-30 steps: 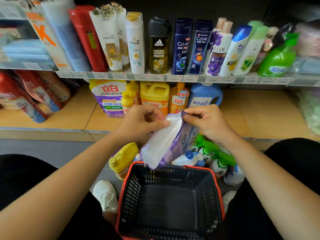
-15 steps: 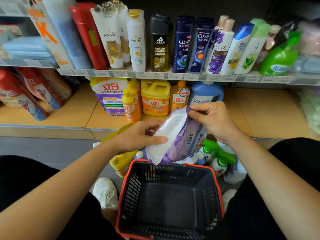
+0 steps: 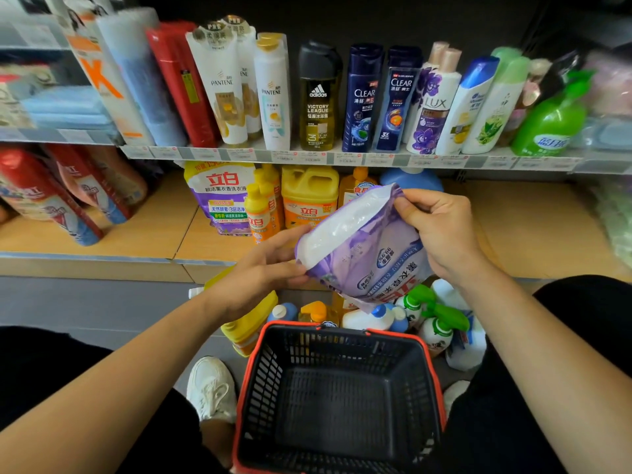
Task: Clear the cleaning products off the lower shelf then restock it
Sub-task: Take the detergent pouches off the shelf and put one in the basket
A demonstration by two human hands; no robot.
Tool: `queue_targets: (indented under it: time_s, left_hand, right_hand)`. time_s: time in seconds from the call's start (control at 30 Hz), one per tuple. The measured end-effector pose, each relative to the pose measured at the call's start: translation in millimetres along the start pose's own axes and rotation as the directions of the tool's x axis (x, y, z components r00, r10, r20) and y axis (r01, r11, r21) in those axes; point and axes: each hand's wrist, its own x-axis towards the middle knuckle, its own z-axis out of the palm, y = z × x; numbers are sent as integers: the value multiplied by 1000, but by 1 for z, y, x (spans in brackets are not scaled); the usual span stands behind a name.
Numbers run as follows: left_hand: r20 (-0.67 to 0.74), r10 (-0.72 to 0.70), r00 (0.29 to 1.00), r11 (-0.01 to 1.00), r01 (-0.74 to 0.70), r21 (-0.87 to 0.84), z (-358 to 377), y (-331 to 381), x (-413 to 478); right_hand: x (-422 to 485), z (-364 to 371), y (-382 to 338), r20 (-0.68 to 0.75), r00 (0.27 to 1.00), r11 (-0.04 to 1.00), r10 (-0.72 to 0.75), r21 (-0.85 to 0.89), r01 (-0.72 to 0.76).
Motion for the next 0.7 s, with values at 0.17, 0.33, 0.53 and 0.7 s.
queue_targets:
  time_s: [0.17, 0.33, 0.53, 0.7]
  left_hand:
    - [-108, 135, 985, 982, -119, 145, 0, -7, 5]
    - [-141, 76, 987, 992, -61, 109, 0, -25, 12]
    - [-334, 166, 928, 984, -132, 123, 4, -27, 21]
    - [-399, 337, 853, 929, -234, 285, 7, -10, 23]
  right_hand:
    - [-3, 7, -7, -3, 999, 996, 40, 81, -39]
    - [-7, 11, -13, -11, 992, 980, 125, 154, -122]
    - [-7, 7, -10, -7, 976, 966, 216, 147, -212]
    - [-6, -5, 5, -41, 968, 968, 246, 52, -244]
